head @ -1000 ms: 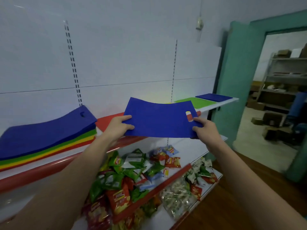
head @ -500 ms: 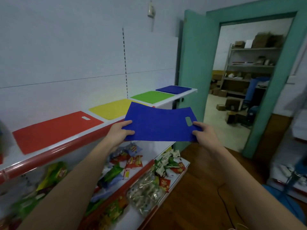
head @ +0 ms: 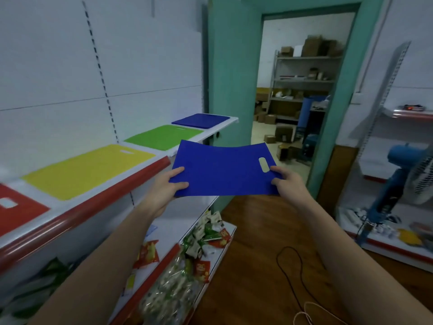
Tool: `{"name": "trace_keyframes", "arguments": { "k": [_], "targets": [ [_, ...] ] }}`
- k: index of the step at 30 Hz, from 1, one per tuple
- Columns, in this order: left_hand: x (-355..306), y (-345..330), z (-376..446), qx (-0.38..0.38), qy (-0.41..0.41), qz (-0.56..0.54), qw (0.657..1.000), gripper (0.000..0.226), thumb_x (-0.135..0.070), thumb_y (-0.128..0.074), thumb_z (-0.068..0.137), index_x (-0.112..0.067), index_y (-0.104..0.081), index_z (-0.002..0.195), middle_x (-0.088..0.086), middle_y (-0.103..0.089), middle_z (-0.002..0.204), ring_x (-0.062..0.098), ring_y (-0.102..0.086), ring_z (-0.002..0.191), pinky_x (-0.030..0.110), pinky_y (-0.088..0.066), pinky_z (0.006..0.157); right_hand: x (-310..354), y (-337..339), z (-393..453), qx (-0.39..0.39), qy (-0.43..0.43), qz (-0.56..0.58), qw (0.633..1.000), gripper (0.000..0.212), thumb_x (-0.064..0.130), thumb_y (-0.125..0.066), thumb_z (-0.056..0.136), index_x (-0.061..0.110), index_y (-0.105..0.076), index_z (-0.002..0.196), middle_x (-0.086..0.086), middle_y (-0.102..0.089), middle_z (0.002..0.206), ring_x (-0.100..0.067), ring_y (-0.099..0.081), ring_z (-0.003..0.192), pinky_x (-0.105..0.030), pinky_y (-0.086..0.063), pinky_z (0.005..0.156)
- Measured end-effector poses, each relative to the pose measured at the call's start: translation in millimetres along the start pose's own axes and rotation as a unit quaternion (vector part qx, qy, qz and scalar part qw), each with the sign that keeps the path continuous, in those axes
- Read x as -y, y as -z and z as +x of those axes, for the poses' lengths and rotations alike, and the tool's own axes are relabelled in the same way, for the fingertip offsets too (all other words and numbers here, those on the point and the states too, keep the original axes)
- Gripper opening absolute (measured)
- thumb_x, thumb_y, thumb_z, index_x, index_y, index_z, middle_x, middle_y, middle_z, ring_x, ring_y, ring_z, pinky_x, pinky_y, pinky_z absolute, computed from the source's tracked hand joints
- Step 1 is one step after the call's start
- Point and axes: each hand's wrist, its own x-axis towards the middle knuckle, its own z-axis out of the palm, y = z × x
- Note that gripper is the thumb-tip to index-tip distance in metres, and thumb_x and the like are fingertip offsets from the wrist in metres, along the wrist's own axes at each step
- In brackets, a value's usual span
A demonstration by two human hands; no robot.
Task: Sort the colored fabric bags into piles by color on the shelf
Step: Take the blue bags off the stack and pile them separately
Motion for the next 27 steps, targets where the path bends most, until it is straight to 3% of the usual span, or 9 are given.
{"name": "trace_keyframes", "arguments": {
  "k": [2, 5, 8, 14, 19, 27],
  "targets": [
    [5.7, -10.0, 33.8, 0.012, 0.0, -0.013, 1.0, 0.06, 0.002, -0.065, 0.089, -0.014, -0.048, 0.144, 0.006, -0.052, 0.137, 0.027, -0.064, 0.11, 0.049, -0.053, 0.095, -3.6, 1.6, 21.4, -0.012, -0.011, -0.007, 1.0, 0.046, 0.01, -0.046, 0.1, 0.02, -0.043, 0.145, -0.003, -0.043, 0.139, -0.01, -0.057, 0.094, -0.029, -0.057, 0.073],
    [11.2, -26.7, 79.5, 0.032, 0.002, -0.032, 0.999, 0.06, 0.002, -0.067, 0.088, -0.015, -0.05, 0.143, 0.007, -0.055, 0.136, 0.025, -0.065, 0.11, 0.045, -0.054, 0.095, -10.4, 6.0, 51.3, -0.019, -0.024, -0.005, 1.0, 0.046, 0.008, -0.044, 0.101, 0.018, -0.041, 0.146, -0.004, -0.044, 0.133, -0.01, -0.058, 0.084, -0.018, -0.05, 0.051],
    [12.6, -44.9, 121.9, 0.055, -0.001, -0.038, 0.998, 0.06, 0.0, -0.068, 0.087, -0.017, -0.051, 0.142, 0.006, -0.056, 0.136, 0.023, -0.065, 0.11, 0.045, -0.053, 0.097, -17.5, 14.2, 84.7, -0.029, -0.031, -0.005, 0.999, 0.047, 0.007, -0.045, 0.101, 0.018, -0.042, 0.146, -0.008, -0.04, 0.143, -0.01, -0.056, 0.082, -0.013, -0.047, 0.044],
    [12.9, -94.1, 193.6, 0.065, -0.002, -0.033, 0.997, 0.06, 0.0, -0.066, 0.089, -0.016, -0.049, 0.144, 0.006, -0.056, 0.133, 0.021, -0.065, 0.108, 0.036, -0.055, 0.087, -39.2, 38.0, 160.7, -0.029, -0.03, 0.006, 0.999, 0.047, 0.006, -0.047, 0.1, 0.018, -0.043, 0.146, -0.007, -0.035, 0.149, -0.009, -0.056, 0.086, -0.016, -0.052, 0.049],
    [16.9, -139.9, 244.6, 0.046, 0.001, -0.021, 0.999, 0.059, 0.001, -0.067, 0.088, -0.015, -0.05, 0.142, 0.01, -0.051, 0.138, 0.027, -0.063, 0.11, 0.041, -0.055, 0.09, -63.0, 65.4, 234.4, -0.001, -0.021, 0.019, 1.0, 0.047, 0.006, -0.048, 0.099, 0.018, -0.044, 0.144, -0.007, -0.041, 0.144, -0.022, -0.065, 0.097, -0.038, -0.062, 0.069],
    [-0.9, -193.6, 303.4, -0.004, 0.01, -0.055, 0.998, 0.056, 0.0, -0.065, 0.09, -0.016, -0.051, 0.142, 0.006, -0.049, 0.139, 0.023, -0.064, 0.109, 0.041, -0.058, 0.086, -68.9, 101.2, 334.7, 0.038, 0.009, 0.043, 0.998, 0.047, 0.002, -0.049, 0.098, 0.013, -0.043, 0.143, -0.003, -0.044, 0.13, -0.02, -0.065, 0.087, -0.026, -0.057, 0.059]
  ]
}}
